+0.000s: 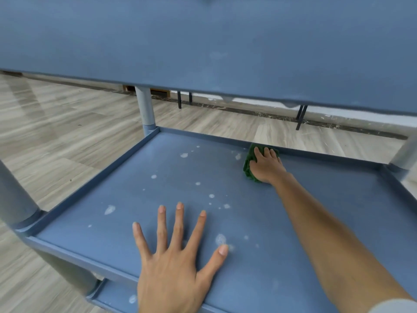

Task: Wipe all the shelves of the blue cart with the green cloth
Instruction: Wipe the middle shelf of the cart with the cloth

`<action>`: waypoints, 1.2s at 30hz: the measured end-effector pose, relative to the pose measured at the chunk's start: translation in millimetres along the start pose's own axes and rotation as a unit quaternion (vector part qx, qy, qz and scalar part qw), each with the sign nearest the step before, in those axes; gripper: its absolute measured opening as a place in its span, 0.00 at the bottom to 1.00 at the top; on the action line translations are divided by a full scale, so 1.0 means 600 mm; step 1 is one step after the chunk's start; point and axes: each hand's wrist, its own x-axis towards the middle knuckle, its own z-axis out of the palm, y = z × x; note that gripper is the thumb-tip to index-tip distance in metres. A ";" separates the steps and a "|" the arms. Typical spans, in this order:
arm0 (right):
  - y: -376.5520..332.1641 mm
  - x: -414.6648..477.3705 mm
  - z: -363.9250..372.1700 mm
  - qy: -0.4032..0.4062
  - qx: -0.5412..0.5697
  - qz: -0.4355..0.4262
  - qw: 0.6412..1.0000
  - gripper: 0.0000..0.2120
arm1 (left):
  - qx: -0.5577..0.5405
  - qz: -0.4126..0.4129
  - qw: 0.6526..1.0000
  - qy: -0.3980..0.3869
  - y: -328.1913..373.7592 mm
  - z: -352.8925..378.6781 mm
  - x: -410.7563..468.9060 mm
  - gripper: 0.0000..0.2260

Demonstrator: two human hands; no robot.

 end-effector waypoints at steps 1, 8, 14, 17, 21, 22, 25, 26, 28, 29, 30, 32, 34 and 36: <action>-0.002 0.007 0.000 0.001 0.004 0.005 1.000 0.31 | 0.000 -0.003 1.000 -0.002 0.001 -0.002 0.001 0.33; -0.008 -0.062 0.009 -0.016 0.001 0.003 1.000 0.31 | -0.007 -0.015 1.000 -0.013 -0.004 0.007 0.002 0.36; -0.029 -0.253 0.049 -0.015 0.003 -0.038 0.999 0.29 | -0.002 -0.001 1.000 -0.031 -0.006 -0.002 0.004 0.39; -0.041 -0.350 0.066 0.005 -0.002 -0.049 0.999 0.30 | -0.010 -0.011 1.000 -0.027 -0.005 -0.001 0.007 0.40; -0.053 -0.445 0.072 -0.011 0.003 -0.061 0.998 0.31 | -0.010 -0.014 0.999 -0.035 -0.007 -0.001 0.007 0.41; -0.055 -0.461 0.075 -0.009 0.002 -0.066 0.998 0.30 | -0.011 -0.015 0.999 -0.037 -0.008 0.000 0.008 0.41; -0.055 -0.495 0.083 0.003 0.003 -0.075 0.997 0.30 | -0.016 -0.018 0.999 -0.022 -0.008 0.005 0.007 0.42; -0.056 -0.500 0.085 0.005 0.002 -0.076 0.997 0.30 | -0.017 -0.019 1.000 -0.018 -0.007 0.005 0.008 0.42; -0.059 -0.505 0.081 -0.005 0.001 -0.079 0.997 0.30 | -0.009 -0.019 0.999 -0.030 -0.007 0.001 0.010 0.42; -0.061 -0.506 0.079 -0.004 0.002 -0.078 0.997 0.30 | -0.005 -0.019 0.999 -0.035 -0.007 0.000 0.010 0.43; -0.062 -0.505 0.077 0.001 0.001 -0.075 0.997 0.30 | 0.001 -0.015 0.999 -0.037 -0.008 0.000 0.010 0.43; -0.065 -0.509 0.076 0.004 -0.002 -0.072 0.997 0.30 | 0.018 -0.003 0.998 -0.059 -0.009 -0.001 0.011 0.43; -0.062 -0.512 0.082 0.005 -0.006 -0.074 0.997 0.30 | 0.034 0.014 0.997 -0.068 -0.013 0.001 0.015 0.42; -0.060 -0.506 0.084 0.021 -0.012 -0.073 0.997 0.30 | 0.054 0.036 0.997 -0.038 -0.030 -0.002 0.033 0.41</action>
